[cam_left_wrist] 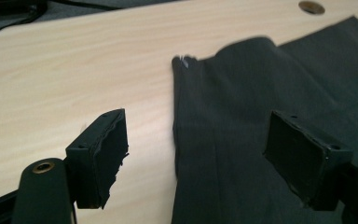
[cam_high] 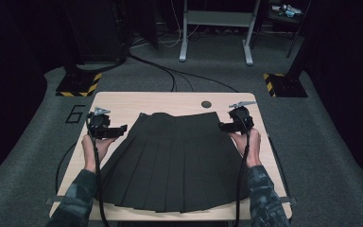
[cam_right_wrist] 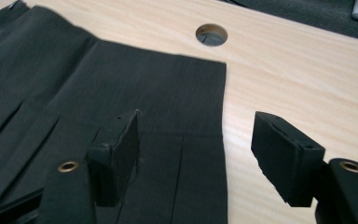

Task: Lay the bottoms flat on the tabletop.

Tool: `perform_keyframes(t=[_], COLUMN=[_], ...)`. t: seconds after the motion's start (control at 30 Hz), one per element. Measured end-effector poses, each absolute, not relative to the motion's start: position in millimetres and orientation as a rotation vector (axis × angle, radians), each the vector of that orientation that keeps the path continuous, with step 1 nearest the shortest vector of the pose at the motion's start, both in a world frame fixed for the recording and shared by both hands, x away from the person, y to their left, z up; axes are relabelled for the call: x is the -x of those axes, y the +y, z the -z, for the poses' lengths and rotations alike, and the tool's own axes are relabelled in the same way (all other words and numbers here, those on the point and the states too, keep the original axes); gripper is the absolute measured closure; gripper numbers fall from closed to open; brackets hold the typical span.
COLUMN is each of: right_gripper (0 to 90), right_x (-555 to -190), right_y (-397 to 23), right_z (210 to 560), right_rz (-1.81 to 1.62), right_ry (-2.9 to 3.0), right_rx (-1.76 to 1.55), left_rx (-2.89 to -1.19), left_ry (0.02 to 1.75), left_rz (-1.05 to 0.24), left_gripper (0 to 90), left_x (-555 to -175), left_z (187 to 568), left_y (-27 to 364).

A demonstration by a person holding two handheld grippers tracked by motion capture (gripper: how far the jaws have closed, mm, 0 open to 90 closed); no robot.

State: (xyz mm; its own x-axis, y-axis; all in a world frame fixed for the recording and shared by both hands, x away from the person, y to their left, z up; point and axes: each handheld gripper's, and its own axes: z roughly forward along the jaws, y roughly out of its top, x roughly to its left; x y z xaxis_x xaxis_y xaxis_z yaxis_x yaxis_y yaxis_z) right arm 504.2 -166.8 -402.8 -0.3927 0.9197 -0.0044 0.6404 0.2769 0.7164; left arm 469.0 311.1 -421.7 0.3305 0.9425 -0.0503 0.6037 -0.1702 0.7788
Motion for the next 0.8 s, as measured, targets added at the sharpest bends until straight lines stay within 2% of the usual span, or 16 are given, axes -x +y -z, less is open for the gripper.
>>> perform_keyframes(t=[0.1, 0.43, 0.63, 0.67, 0.8], right_gripper=[27.2, 24.5, 25.3, 25.4, 25.4], right_x=[-490, -444, -426, -424, -420], right_y=[-171, -185, -195, -196, -200], right_z=[410, 445, 471, 476, 487], right_rz=[-0.909, -0.932, -0.931, -0.927, -0.924], right_ry=[2.139, 2.153, 2.185, 2.179, 2.188], right_rx=[-1.394, -1.405, -1.438, -1.46, -1.487], left_rx=[-1.875, -1.921, -1.928, -1.934, -1.984], left_ry=[1.364, 1.37, 1.437, 1.432, 1.402], left_rz=[-0.592, -0.536, -0.5, -0.517, -0.494], left_gripper=[21.7, 38.0, 54.7, 59.5, 68.8], left_x=[-452, -388, -355, -353, -340], left_z=[429, 466, 491, 494, 503], left_y=[319, 331, 339, 339, 335])
